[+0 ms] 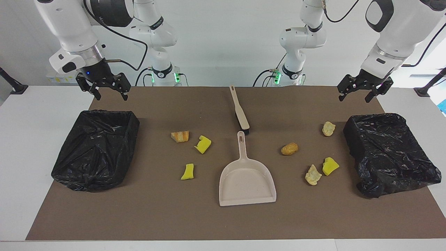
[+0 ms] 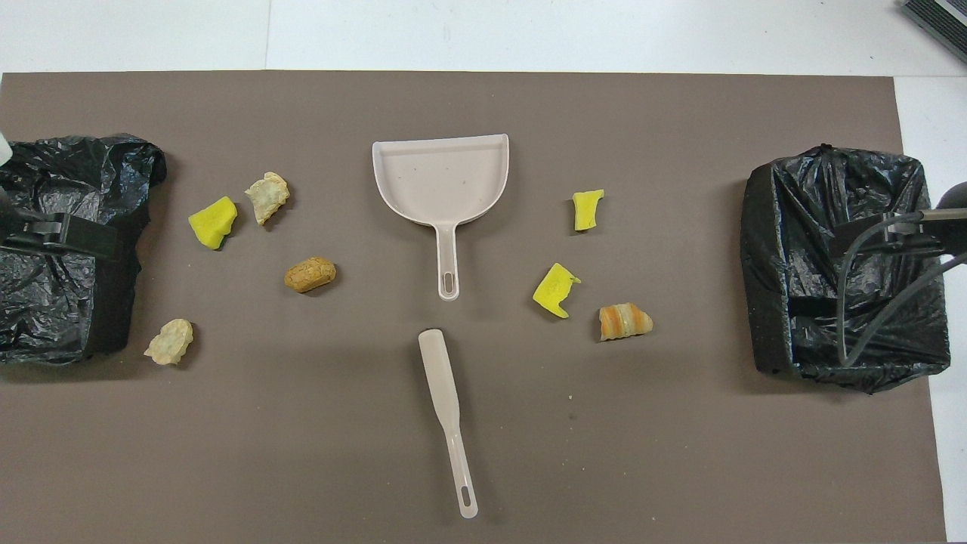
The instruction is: Sweep and dump trash in bin
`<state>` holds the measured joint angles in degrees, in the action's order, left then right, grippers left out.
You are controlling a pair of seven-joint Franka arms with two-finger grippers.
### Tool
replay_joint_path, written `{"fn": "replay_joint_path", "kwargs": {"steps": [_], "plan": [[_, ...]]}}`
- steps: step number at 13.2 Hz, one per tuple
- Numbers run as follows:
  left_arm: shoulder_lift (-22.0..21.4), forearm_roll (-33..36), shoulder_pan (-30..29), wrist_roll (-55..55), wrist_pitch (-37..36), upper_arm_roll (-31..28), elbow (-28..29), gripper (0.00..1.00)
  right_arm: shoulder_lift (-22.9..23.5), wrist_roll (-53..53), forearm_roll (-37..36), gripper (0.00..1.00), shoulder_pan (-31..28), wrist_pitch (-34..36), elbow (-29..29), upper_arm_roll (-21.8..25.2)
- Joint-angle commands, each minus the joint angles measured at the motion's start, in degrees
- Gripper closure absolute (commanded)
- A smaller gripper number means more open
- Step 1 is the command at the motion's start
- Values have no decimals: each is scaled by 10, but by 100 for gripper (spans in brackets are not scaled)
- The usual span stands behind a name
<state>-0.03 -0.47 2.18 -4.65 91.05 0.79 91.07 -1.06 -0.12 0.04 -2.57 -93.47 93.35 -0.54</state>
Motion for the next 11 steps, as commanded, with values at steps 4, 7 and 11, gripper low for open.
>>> {"fn": "replay_joint_path", "kwargs": {"steps": [4, 7, 11], "plan": [[-16, -1, 12, 4, -12, -3, 15, 0, -6, -14, 9, 0, -3, -8, 10, -1], [-16, -1, 12, 6, -7, -2, 15, 0, -6, -14, 9, 0, -3, -8, 10, -1], [-16, -1, 13, 5, -6, -2, 15, 0, -6, -14, 9, 0, -3, -8, 10, -2]]}}
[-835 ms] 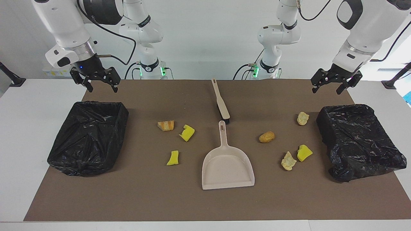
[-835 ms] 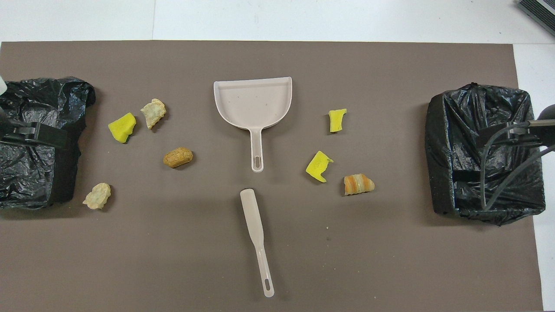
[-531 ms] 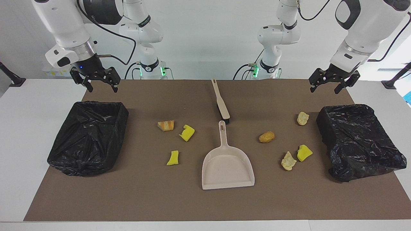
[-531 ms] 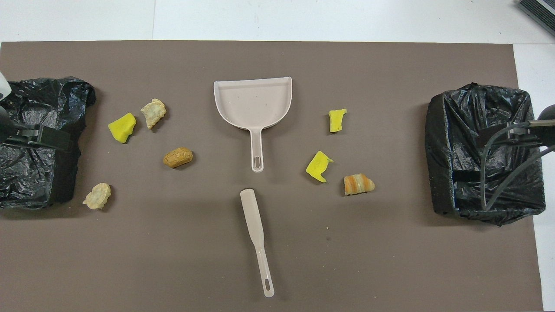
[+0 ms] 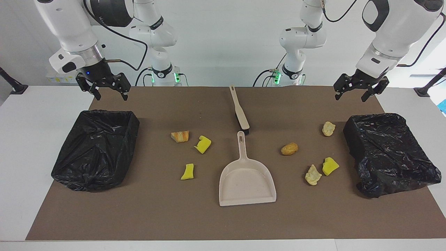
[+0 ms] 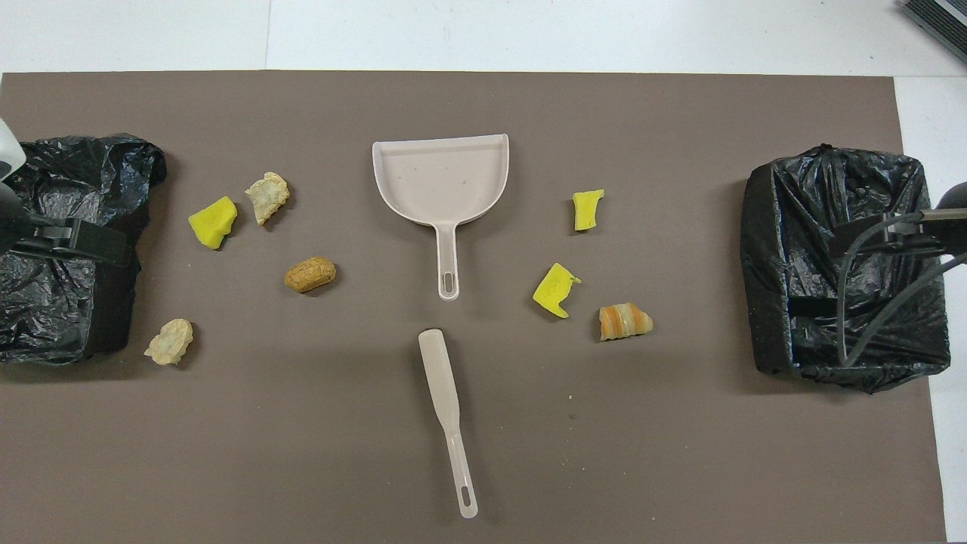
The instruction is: Sweep and dump trash in bin
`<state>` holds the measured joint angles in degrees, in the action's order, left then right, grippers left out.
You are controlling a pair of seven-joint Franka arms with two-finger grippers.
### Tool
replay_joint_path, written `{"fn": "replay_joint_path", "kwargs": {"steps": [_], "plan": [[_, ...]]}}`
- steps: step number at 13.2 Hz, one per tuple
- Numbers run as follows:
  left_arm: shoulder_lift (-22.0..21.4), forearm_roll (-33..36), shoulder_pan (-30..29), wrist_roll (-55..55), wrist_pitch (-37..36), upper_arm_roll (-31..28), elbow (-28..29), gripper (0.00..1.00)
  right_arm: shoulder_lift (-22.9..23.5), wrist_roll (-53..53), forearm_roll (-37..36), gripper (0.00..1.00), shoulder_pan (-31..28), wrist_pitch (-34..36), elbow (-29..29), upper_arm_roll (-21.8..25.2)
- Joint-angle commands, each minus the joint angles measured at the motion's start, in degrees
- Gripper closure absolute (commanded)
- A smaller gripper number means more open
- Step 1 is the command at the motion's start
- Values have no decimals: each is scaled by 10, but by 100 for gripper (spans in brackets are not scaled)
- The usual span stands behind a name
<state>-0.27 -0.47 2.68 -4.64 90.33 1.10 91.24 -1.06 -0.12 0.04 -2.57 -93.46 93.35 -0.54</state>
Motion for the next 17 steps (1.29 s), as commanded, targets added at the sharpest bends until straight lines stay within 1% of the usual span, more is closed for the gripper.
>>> {"fn": "replay_joint_path", "kwargs": {"steps": [1, 6, 10, 12, 13, 14, 17], "plan": [[-13, -1, 8, 5, 1, -3, 12, 0, -6, -14, 9, 0, -3, -8, 10, -2], [-10, -1, 8, 8, 6, 7, 8, 0, -6, -14, 9, 0, -3, -8, 10, -1], [-15, -1, 7, -2, -2, 7, 16, 0, -6, -13, 9, 0, -3, -8, 10, -2], [-24, -1, 7, 8, 2, 7, 38, 0, -6, -14, 9, 0, -3, -8, 10, -2], [-39, -1, 7, 8, 8, 7, 64, 0, -6, -14, 9, 0, -3, -8, 10, -1], [-48, -1, 7, 8, 13, 7, 77, 0, -6, -14, 9, 0, -3, -8, 10, -2], [-47, -1, 7, 8, 19, 7, 78, 0, -6, -14, 9, 0, -3, -8, 10, -1]]}}
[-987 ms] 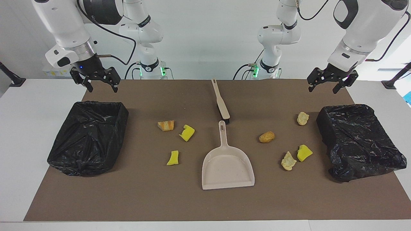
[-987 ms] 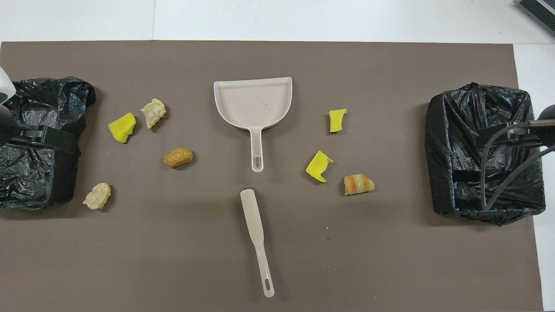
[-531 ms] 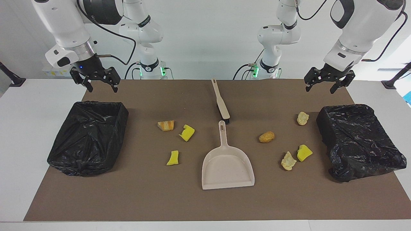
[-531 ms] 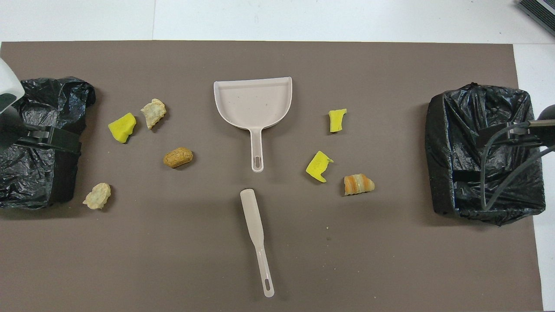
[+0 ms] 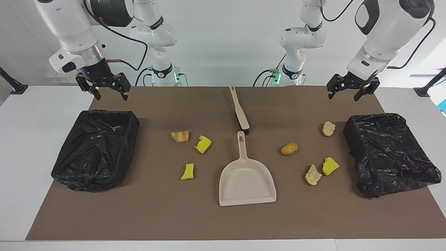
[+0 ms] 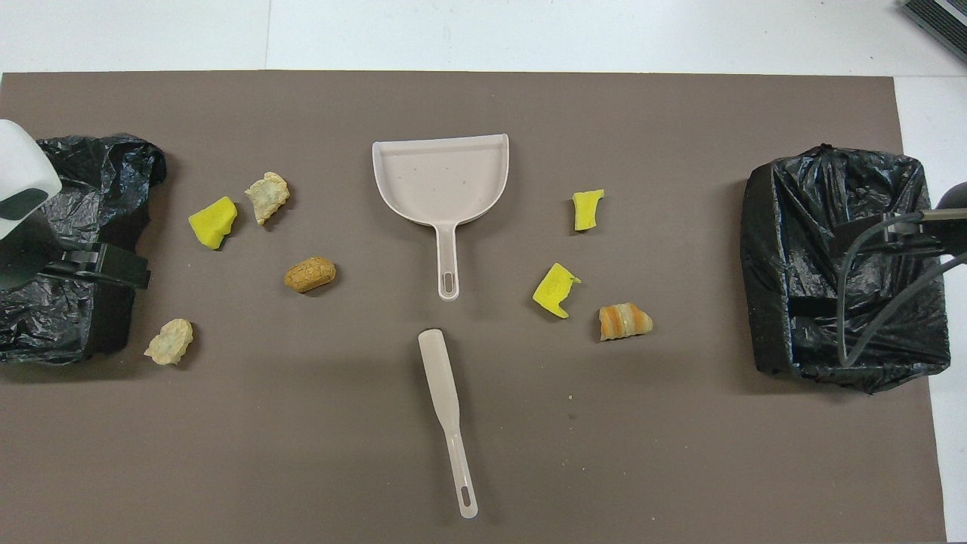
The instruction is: Sweep and dump trash in bin
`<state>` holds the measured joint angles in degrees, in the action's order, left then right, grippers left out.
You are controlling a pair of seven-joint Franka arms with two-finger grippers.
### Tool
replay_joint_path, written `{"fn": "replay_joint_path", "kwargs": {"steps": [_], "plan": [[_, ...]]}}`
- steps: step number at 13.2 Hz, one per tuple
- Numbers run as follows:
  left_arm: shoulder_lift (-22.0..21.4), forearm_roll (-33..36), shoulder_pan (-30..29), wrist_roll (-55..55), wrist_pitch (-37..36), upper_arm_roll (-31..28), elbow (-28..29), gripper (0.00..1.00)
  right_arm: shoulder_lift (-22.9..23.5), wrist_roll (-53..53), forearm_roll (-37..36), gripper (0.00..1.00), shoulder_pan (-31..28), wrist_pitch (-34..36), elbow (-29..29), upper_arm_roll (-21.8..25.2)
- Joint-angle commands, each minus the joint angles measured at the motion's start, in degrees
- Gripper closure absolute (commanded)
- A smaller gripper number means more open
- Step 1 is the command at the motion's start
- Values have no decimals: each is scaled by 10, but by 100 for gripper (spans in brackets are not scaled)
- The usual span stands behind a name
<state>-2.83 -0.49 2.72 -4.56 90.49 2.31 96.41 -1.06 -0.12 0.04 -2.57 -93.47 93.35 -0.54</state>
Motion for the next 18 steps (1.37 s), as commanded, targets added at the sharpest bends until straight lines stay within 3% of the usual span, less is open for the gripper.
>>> {"fn": "replay_joint_path", "kwargs": {"steps": [1, 8, 13, 18], "plan": [[-22, -1, 8, 8, 19, -5, 28, 0, -6, -14, 9, 0, -3, -8, 10, -1], [-23, -2, 52, 18, 47, -5, 55, 0, -6, -14, 9, 0, -3, -8, 10, -1], [-29, -11, 115, 31, 80, -5, 96, 0, -6, -14, 9, 0, -3, -8, 10, -1], [-49, -25, 188, 147, 103, -5, 148, 0, -6, -14, 9, 0, -3, -8, 10, -2]]}}
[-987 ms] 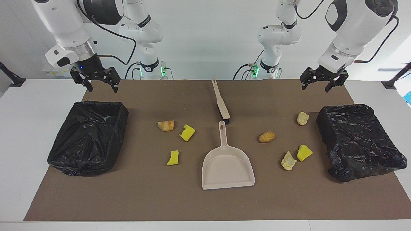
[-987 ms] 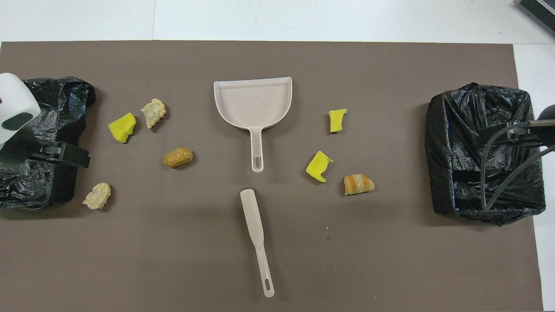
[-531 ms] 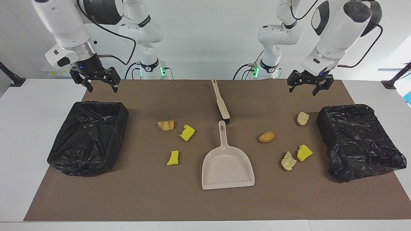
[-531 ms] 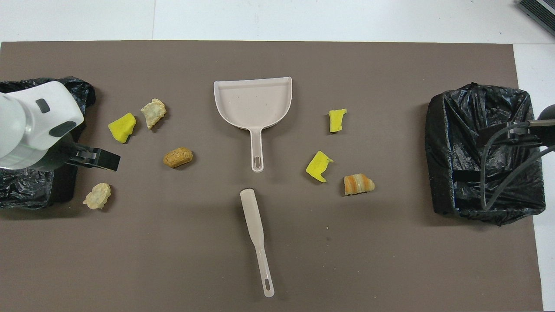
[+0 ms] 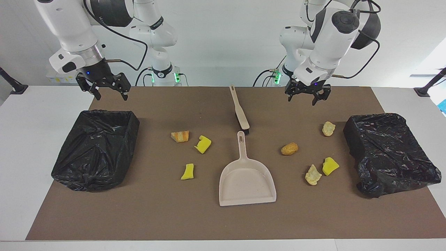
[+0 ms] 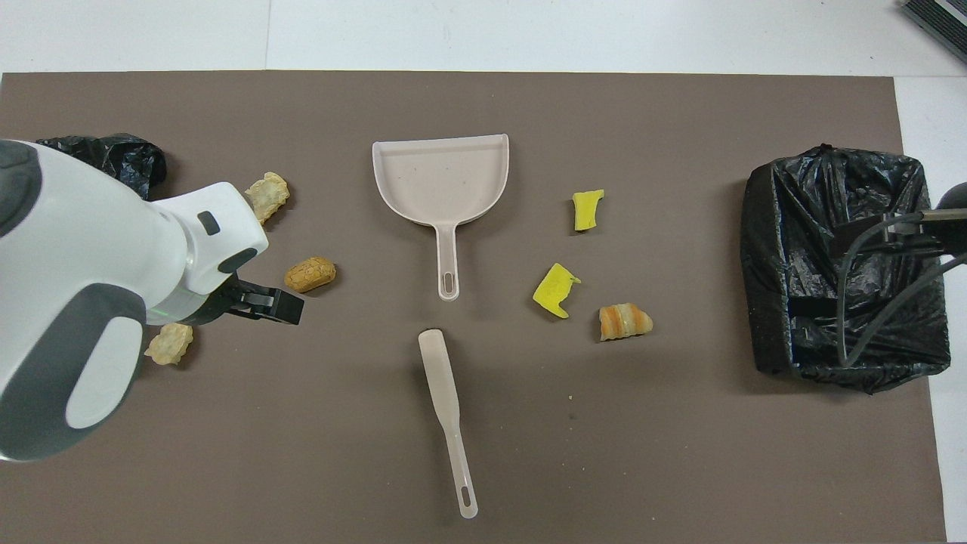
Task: Sweep and dump trash in bin
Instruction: 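Move the left gripper over the table toward the beige brush handle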
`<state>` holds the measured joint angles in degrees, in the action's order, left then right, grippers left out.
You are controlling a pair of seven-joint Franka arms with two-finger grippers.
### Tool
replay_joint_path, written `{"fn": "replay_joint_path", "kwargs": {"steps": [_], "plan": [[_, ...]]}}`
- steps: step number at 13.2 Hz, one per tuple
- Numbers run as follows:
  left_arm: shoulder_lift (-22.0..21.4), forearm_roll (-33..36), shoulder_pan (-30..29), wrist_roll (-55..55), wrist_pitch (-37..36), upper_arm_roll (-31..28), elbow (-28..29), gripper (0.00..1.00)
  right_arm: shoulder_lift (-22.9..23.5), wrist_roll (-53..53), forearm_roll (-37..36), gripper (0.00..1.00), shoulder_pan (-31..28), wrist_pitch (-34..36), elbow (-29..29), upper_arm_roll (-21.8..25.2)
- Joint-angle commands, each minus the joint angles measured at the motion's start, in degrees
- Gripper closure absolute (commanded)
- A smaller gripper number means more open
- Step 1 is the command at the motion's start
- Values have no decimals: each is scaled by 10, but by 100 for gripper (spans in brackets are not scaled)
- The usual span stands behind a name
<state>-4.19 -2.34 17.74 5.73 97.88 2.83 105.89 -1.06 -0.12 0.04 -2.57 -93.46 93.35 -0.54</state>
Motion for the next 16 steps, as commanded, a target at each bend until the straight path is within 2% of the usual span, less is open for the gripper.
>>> {"fn": "replay_joint_path", "kwargs": {"steps": [1, 4, 8, 11, 14, 16], "plan": [[-46, -7, 52, 74, 44, -10, 73, 0, -6, -14, 9, 0, -3, -8, 10, -1], [-55, -37, 88, 111, 62, -10, 108, 0, -6, -14, 9, 0, -3, -8, 10, -1], [-57, -40, 164, 235, 109, -10, 154, 0, -6, -14, 9, 0, -3, -8, 10, -1], [-60, -40, 207, 271, 143, -10, 190, 0, -6, -14, 9, 0, -3, -8, 10, -1], [-58, -39, 267, 348, 205, -10, 239, 0, -6, -14, 9, 0, -3, -8, 10, -1], [-58, -39, 283, 360, 242, -9, 270, 0, -6, -14, 9, 0, -3, -8, 10, -2]]}}
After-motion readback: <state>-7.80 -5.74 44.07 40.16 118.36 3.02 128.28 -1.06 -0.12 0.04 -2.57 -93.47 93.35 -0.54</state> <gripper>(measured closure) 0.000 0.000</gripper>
